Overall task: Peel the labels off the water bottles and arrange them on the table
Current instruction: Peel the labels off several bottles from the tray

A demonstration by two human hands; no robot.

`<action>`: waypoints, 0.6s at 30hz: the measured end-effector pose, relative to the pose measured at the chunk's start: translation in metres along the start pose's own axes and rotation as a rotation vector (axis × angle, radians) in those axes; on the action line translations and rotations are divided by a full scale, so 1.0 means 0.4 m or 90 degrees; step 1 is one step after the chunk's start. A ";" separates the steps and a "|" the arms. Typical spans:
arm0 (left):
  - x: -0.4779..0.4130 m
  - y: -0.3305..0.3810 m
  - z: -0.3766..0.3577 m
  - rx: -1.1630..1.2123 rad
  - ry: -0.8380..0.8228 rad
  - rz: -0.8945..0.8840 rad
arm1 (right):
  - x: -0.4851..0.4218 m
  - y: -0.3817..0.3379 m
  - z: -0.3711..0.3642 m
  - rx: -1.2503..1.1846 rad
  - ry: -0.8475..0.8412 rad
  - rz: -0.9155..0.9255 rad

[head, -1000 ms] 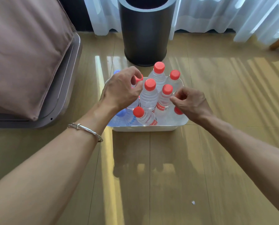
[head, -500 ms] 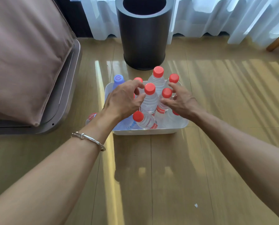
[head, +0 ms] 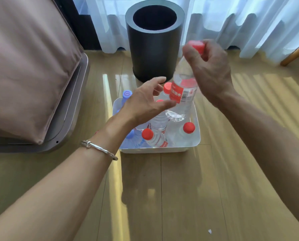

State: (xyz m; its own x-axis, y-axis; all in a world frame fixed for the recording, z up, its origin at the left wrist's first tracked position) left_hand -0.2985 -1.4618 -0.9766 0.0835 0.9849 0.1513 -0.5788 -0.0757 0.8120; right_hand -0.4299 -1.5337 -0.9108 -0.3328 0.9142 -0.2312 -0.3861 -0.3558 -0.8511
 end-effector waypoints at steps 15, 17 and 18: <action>0.021 -0.007 0.026 0.403 0.035 -0.012 | 0.073 0.005 -0.189 -0.427 -0.274 -0.166; 0.020 -0.004 0.041 0.398 0.026 -0.016 | 0.092 -0.001 -0.216 -0.477 -0.294 -0.179; 0.021 -0.005 0.043 0.389 0.017 -0.014 | 0.096 -0.003 -0.225 -0.491 -0.303 -0.181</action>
State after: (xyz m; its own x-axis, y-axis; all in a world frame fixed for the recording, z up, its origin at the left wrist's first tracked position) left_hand -0.2827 -1.4559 -0.9673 0.0653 0.9902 0.1236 -0.0057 -0.1235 0.9923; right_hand -0.3647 -1.4806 -0.9610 -0.6949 0.7116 0.1038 0.1117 0.2494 -0.9619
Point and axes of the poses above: each hand's wrist, its own x-axis away from the middle knuckle, its own z-axis out of the back of the hand, y = z × x, the point moved 10 cm from there along -x, towards the middle knuckle, and after that the axes turned 8 degrees about -y, right-handed, at the moved point
